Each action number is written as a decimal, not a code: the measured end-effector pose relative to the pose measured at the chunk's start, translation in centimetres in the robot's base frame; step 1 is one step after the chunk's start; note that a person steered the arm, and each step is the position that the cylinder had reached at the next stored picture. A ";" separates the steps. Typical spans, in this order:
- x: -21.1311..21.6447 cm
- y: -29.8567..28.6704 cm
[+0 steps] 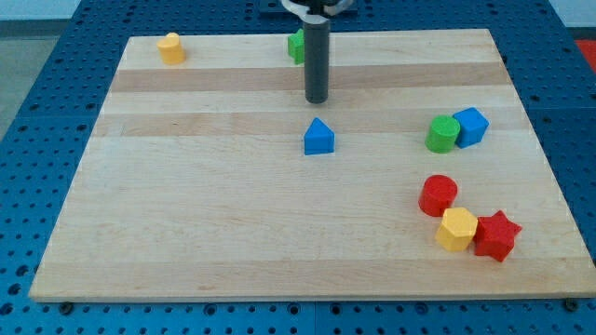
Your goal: Move your arm to the yellow hexagon
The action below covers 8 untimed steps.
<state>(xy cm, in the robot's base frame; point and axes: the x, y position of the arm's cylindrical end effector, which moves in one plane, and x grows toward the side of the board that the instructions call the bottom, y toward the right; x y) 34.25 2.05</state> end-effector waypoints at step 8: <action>23.8 3.9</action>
<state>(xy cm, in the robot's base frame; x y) 58.07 5.98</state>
